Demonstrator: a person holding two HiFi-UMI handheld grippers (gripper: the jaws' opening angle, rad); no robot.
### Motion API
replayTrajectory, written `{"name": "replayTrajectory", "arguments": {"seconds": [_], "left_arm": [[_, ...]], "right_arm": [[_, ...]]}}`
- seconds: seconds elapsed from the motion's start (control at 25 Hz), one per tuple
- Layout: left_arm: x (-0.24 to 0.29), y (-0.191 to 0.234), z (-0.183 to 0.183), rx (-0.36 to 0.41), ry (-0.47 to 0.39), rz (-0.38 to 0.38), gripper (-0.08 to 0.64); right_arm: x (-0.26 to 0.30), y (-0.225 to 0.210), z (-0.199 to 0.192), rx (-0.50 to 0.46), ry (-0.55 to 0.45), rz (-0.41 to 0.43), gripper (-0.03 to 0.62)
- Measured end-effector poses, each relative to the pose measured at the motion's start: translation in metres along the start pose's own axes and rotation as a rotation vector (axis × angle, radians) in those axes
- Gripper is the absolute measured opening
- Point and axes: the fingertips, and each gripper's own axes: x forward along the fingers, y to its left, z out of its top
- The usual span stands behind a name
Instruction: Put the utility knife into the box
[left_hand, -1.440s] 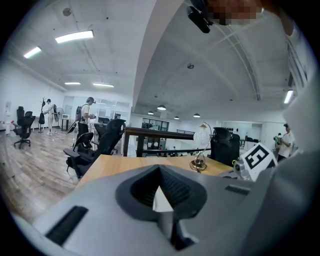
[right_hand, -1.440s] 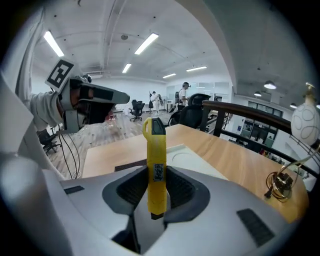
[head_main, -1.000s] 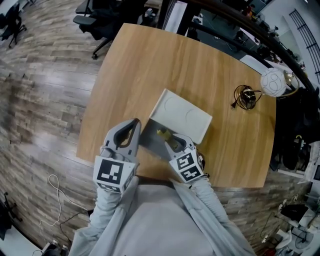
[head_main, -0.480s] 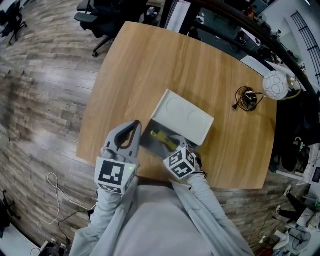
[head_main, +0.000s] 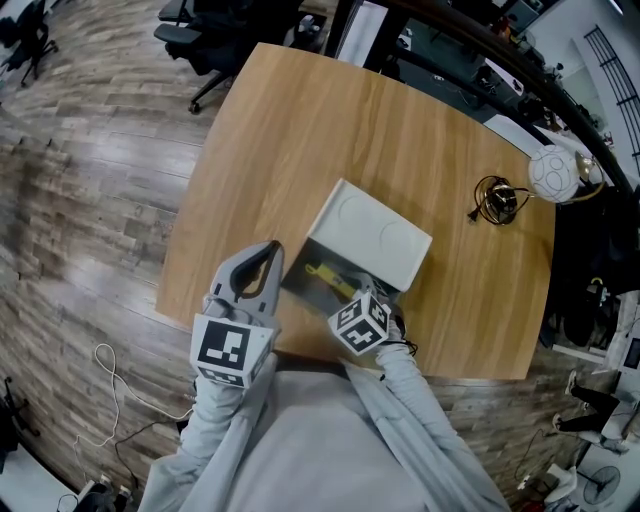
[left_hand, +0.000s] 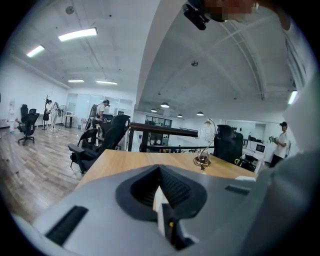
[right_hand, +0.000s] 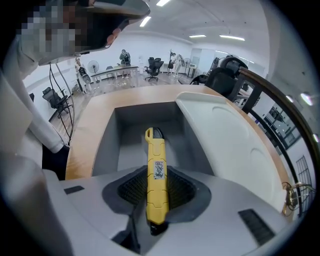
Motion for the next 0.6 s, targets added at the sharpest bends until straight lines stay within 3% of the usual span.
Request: {"name": "replayTrajectory", "arguments": {"seconds": [0.6], "left_arm": [[-0.0053, -0.0013, 0.0001, 0.019, -0.013, -0.015, 0.020]], "right_arm": [[-0.0079, -0.0022, 0.0049, 0.039, -0.031, -0.018, 0.135]]}}
